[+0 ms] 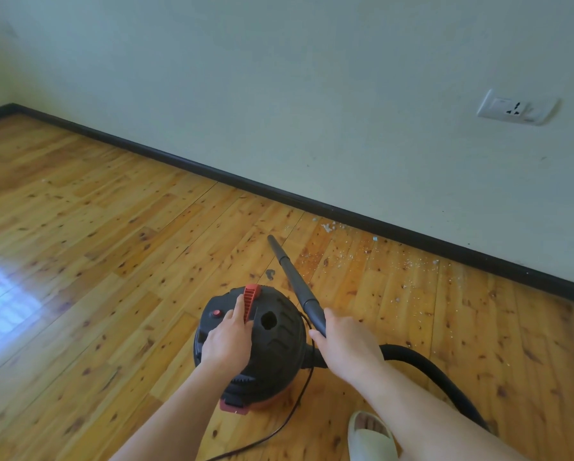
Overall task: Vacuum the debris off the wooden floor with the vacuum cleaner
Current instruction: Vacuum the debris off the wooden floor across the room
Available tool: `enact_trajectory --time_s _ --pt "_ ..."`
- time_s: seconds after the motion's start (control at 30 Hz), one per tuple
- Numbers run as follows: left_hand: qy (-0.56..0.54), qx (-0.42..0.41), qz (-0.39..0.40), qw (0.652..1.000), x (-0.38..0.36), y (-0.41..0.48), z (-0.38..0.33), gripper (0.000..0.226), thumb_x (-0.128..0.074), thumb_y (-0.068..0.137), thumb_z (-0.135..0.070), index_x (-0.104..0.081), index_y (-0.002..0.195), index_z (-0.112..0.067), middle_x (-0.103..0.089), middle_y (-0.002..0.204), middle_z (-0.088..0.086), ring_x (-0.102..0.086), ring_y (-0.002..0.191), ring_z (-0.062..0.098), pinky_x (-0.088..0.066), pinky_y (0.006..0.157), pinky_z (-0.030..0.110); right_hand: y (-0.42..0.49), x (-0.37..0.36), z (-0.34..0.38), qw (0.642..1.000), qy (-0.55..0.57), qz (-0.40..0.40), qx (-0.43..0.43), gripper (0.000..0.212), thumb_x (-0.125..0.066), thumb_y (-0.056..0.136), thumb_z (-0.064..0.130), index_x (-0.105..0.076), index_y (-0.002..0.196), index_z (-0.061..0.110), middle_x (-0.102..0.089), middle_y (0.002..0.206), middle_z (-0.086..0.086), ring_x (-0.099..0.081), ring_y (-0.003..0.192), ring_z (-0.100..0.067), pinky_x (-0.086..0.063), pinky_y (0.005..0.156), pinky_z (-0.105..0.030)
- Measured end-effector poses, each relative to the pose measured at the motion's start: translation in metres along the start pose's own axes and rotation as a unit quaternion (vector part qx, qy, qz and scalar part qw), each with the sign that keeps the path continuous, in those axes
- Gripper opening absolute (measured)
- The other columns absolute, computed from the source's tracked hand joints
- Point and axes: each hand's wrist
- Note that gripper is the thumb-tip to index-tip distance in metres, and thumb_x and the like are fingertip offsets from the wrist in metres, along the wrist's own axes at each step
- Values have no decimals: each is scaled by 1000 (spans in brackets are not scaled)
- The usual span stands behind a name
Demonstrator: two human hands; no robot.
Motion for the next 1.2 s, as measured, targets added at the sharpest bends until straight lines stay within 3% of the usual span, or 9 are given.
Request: enact_trajectory --time_s 0.43,0.57,0.83,1.2 --pt "14 -15 -7 1000 1 15 -3 67 -38 109 -30 3 162 -31 -60 120 0 -69 80 16 -62 67 33 26 -8 -6 998 -6 -23 -54 51 -45 107 48 -39 149 21 -67 128 1 -70 108 -17 -55 77 -22" --pt "12 -24 -10 1000 2 19 -6 66 -37 109 -31 2 162 -31 -60 114 -1 -68 78 18 -62 69 37 29 -11 -15 997 3 -18 -78 54 -46 106 49 -38 151 21 -66 131 1 -70 111 -19 -57 80 -23" --pt "9 -42 -21 999 -1 28 -12 64 -37 109 -32 -2 162 -30 -61 110 -2 -67 73 13 -60 62 30 45 -15 -22 996 26 -9 -87 62 -46 105 52 -33 157 22 -61 141 1 -67 119 -19 -58 88 -26" --pt "19 -60 -31 998 -7 47 -23 64 -37 109 -32 -1 162 -31 -59 113 -5 -66 71 13 -60 60 31 74 -22 -24 992 46 -5 -119 63 -46 106 50 -29 159 21 -62 139 0 -66 119 -19 -57 86 -25"
Point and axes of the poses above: each hand's wrist, its own y-axis towards the middle knuckle, its own x-axis out of the back of the hand, z = x × y
